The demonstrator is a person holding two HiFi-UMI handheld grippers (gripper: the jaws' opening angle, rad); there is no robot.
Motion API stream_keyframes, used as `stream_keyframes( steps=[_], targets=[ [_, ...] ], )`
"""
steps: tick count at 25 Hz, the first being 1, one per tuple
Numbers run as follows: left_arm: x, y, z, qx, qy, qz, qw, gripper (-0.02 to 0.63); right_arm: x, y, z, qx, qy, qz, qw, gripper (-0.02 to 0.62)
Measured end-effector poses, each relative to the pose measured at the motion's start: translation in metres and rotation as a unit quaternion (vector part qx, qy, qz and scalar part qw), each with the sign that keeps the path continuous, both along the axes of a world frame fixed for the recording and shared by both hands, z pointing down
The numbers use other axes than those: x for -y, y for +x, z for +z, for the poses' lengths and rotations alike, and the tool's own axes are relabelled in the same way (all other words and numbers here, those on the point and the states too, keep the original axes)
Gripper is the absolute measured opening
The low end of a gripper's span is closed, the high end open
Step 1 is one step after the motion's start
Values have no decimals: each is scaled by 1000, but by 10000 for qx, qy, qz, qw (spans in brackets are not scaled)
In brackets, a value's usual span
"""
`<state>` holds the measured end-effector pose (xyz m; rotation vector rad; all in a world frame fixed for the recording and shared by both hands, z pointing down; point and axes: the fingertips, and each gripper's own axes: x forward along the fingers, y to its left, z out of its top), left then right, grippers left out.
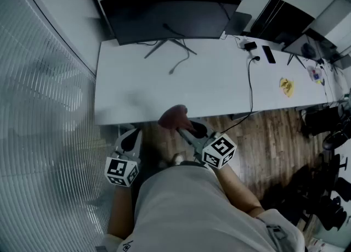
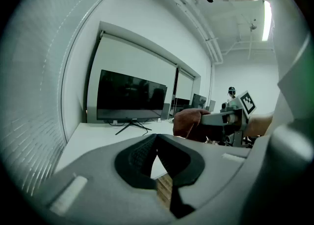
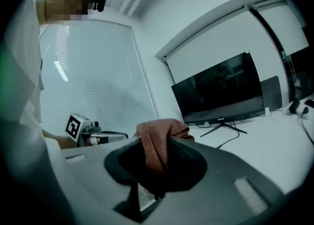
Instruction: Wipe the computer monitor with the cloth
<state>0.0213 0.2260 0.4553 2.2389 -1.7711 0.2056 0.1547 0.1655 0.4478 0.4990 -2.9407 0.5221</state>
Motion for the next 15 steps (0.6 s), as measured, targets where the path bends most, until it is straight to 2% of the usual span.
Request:
stream_keyframes(
  steps=[8, 15],
  targets=[
    [12, 16, 8, 85, -74, -213, 9997, 6, 16, 16, 8, 78, -66, -149, 9998, 94],
    [25, -2, 17, 73, -130, -450, 9989, 6, 37, -2, 20, 65, -223, -303, 9993, 94]
  ],
)
